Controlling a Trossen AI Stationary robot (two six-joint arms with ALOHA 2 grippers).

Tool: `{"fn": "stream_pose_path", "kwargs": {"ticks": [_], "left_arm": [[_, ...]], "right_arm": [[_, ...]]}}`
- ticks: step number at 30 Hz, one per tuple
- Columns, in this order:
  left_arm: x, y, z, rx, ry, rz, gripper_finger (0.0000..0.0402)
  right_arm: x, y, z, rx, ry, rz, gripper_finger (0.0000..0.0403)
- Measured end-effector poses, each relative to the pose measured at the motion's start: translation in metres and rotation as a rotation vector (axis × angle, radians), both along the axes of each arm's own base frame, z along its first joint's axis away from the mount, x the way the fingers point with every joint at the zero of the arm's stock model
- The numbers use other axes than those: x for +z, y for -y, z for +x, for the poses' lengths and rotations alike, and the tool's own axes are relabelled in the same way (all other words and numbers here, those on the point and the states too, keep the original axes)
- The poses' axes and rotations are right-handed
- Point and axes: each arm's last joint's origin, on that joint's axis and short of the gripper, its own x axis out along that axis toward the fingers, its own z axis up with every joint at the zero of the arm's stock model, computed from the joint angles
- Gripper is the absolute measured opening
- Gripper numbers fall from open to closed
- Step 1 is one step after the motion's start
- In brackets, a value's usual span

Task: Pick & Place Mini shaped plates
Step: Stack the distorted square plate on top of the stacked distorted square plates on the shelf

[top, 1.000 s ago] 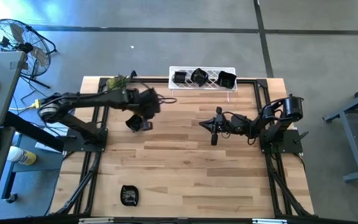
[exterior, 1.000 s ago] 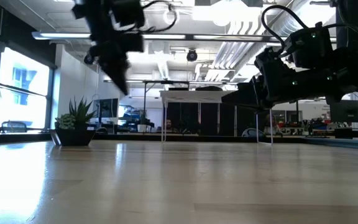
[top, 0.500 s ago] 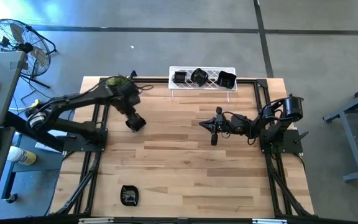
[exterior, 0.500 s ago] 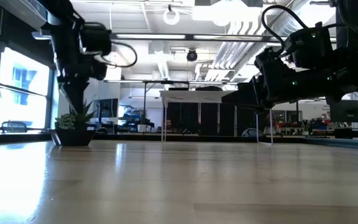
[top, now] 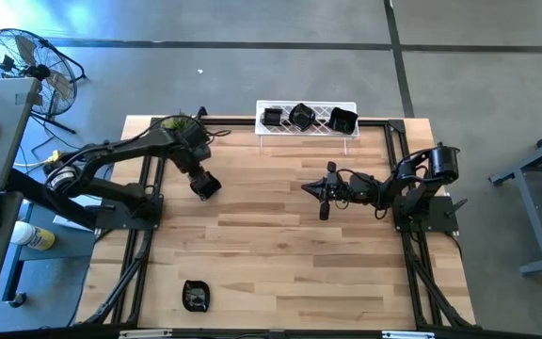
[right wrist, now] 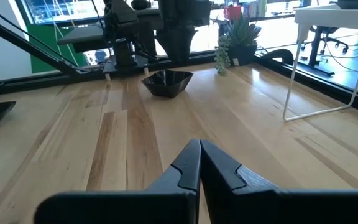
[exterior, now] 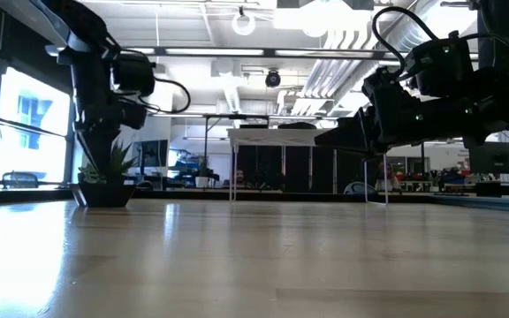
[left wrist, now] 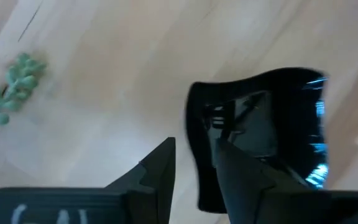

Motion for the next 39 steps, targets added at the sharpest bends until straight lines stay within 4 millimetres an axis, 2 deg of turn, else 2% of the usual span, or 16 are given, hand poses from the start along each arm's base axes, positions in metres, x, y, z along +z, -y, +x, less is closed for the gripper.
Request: {"fn": "stream_pose_path", "kwargs": {"ticks": [9,16,23,27,30,36,39], "left_arm": [[-0.024,0.001,-0.001,-0.024,-0.035,-0.020,0.0103],[-0.024,0.001,0.000,-0.028,-0.008,-0.025,0.0014],[-0.018,0.000,0.004,0.013,0.053,-0.083,0.0010],[-0.003,0.004,0.021,0.055,0.140,-0.123,0.0004],[0.006,0.018,0.041,0.058,0.217,-0.123,0.0003],[0.010,0.049,0.083,0.111,0.431,-0.170,0.0001],[0.007,0.057,0.102,0.126,0.518,-0.140,0.0001]], "right_arm": [[0.000,0.000,0.000,0.000,0.001,0.000,0.0006],[0.000,0.000,0.000,0.000,0.001,0.000,0.0004],[0.001,0.000,0.000,0.000,0.005,-0.001,0.0002],[0.005,0.000,0.000,0.000,0.047,-0.006,0.0003],[0.005,0.000,0.000,0.000,0.049,-0.008,0.0004],[0.005,-0.001,-0.005,0.008,0.064,-0.019,0.0003],[0.006,-0.002,-0.012,0.008,0.093,-0.023,0.0003]]}}
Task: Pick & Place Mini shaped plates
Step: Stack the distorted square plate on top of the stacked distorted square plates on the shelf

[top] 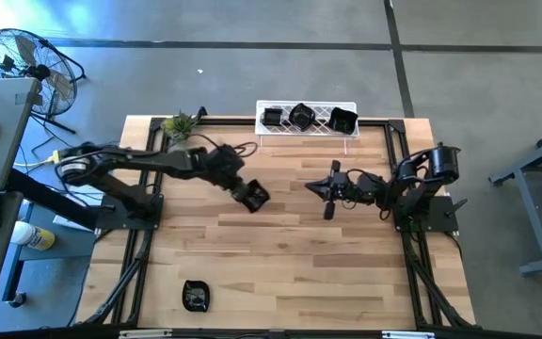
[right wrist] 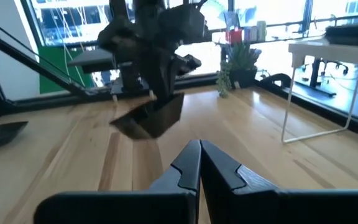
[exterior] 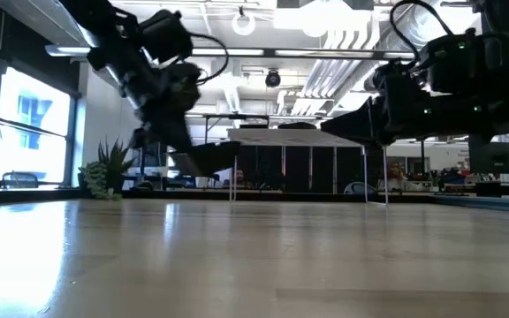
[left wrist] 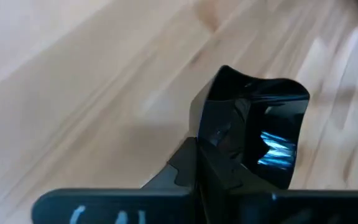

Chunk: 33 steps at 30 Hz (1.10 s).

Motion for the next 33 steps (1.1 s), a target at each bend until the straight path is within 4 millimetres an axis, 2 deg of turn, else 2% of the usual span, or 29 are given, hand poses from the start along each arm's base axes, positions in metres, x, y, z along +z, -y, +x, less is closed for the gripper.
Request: {"fn": "stream_pose_path", "kwargs": {"ticks": [6,16,22,25,33], "left_arm": [[-0.022,-0.005,0.033,0.021,0.129,-0.008,0.0001],[-0.038,-0.017,0.076,-0.004,0.108,0.021,0.0000],[-0.050,-0.019,0.084,-0.041,0.075,0.030,0.0000],[-0.050,-0.019,0.087,-0.056,0.085,0.021,0.0004],[-0.043,-0.021,0.091,-0.078,0.035,0.053,0.0060]], "right_arm": [[0.001,-0.001,-0.008,-0.011,-0.002,0.001,0.0004],[0.003,-0.001,-0.007,-0.008,0.010,-0.001,0.0003],[0.003,-0.001,-0.007,-0.008,0.010,-0.001,0.0003],[0.003,-0.001,-0.007,-0.008,0.011,-0.001,0.0003],[0.003,-0.001,-0.007,-0.005,0.010,0.001,0.0003]]}}
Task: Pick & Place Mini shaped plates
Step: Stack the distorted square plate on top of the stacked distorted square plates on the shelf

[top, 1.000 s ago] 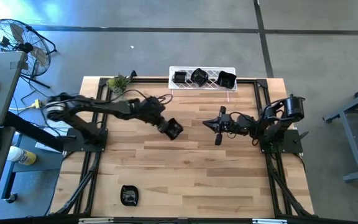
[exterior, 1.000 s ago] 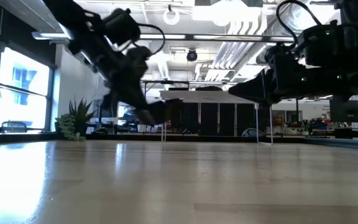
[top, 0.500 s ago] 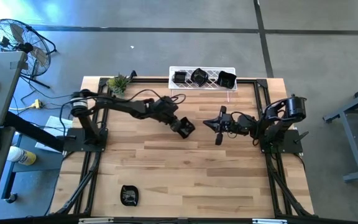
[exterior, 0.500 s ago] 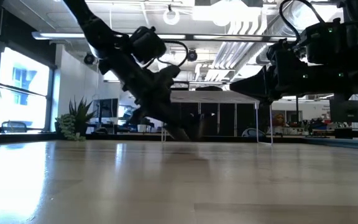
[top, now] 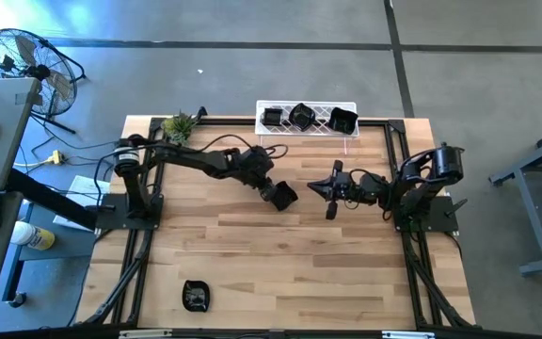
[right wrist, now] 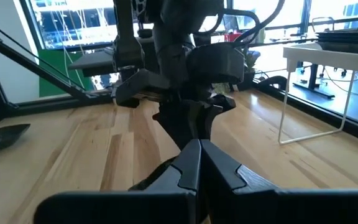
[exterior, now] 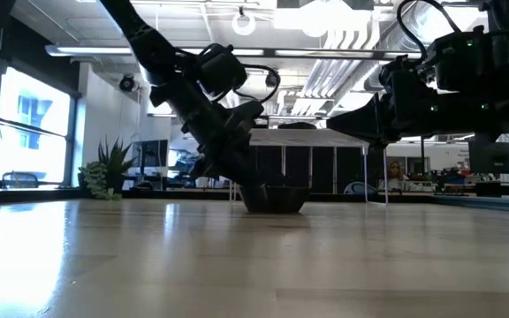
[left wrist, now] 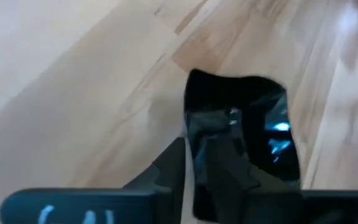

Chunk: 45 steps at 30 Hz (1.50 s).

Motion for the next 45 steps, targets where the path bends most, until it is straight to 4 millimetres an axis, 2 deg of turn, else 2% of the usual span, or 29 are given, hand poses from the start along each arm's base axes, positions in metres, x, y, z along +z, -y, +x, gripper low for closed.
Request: {"fn": "stream_pose_path", "kwargs": {"ticks": [3,6,10,13,18,22,28,30,34,38,45], "left_arm": [[0.010,0.000,0.001,-0.074,-0.037,0.055,0.0072],[0.026,0.003,-0.001,-0.127,-0.020,0.114,0.0067],[0.046,0.008,-0.014,-0.179,0.040,0.197,0.0030],[0.057,0.013,-0.029,-0.190,0.156,0.265,0.0005],[0.051,0.020,-0.063,-0.159,0.302,0.343,0.0009],[0.035,0.027,-0.094,-0.116,0.425,0.405,0.0002],[0.017,0.036,-0.132,-0.067,0.573,0.484,0.0001],[0.013,0.037,-0.142,-0.034,0.600,0.528,0.0001],[0.013,0.031,-0.156,0.041,0.665,0.591,0.0001],[0.011,0.020,-0.163,0.067,0.658,0.605,0.0001],[0.010,0.006,-0.169,0.038,0.663,0.590,0.0001]], "right_arm": [[0.000,0.000,0.000,0.000,-0.001,0.008,0.0001],[-0.001,0.000,0.000,0.000,-0.001,0.021,0.0002],[-0.001,0.000,0.000,-0.003,-0.002,0.024,0.0001],[0.001,0.001,0.004,-0.011,0.004,0.027,0.0002],[0.003,-0.001,0.021,0.002,-0.027,0.055,0.0002],[0.006,-0.003,0.037,-0.004,-0.074,0.109,0.0002],[0.014,-0.011,0.054,-0.154,-0.267,0.285,0.0013],[0.024,-0.014,0.058,-0.202,-0.331,0.364,0.0023],[0.045,-0.020,0.064,-0.350,-0.505,0.520,0.0052],[0.064,-0.024,0.080,-0.422,-0.585,0.574,0.0079],[0.049,-0.013,0.108,-0.449,-0.700,0.604,0.0089]]}}
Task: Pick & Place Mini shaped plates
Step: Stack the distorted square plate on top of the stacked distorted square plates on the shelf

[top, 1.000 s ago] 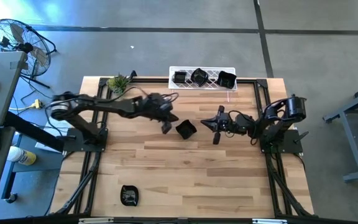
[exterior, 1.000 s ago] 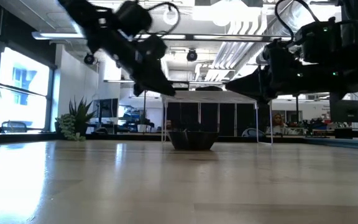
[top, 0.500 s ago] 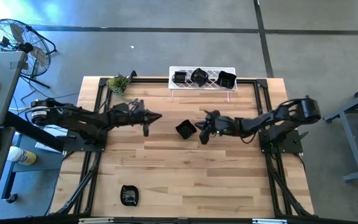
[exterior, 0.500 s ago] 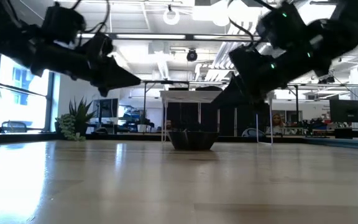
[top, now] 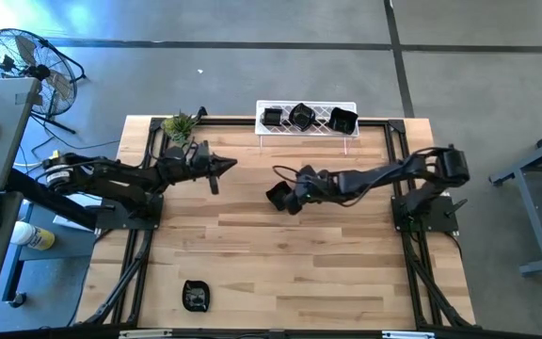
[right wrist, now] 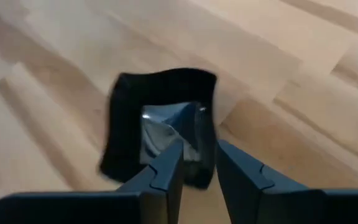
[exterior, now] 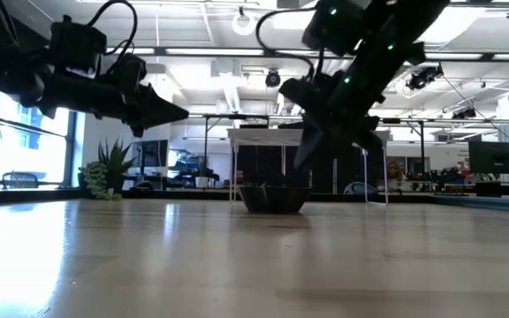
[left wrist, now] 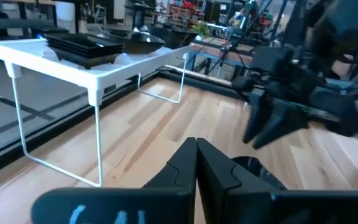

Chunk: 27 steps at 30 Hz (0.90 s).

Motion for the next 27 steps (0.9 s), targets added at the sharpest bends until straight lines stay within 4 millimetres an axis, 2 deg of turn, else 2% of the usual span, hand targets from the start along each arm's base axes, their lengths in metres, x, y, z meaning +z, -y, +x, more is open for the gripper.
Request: {"fn": "stream_pose_path", "kwargs": {"ticks": [8,12,17,27], "left_arm": [[-0.003,0.001,0.000,-0.045,-0.024,-0.014,0.0001],[-0.003,0.001,0.000,-0.044,-0.027,-0.014,0.0001],[-0.003,0.001,0.000,-0.043,-0.027,-0.015,0.0001],[-0.003,0.001,0.000,-0.044,-0.025,-0.022,0.0001]], "right_arm": [[-0.011,0.012,0.008,-0.025,-0.062,0.001,0.0085],[-0.023,0.013,0.009,-0.025,-0.094,0.011,0.0085],[-0.029,0.016,0.015,-0.034,-0.062,0.008,0.0079],[-0.030,0.020,0.015,-0.011,-0.055,0.064,0.0008]]}}
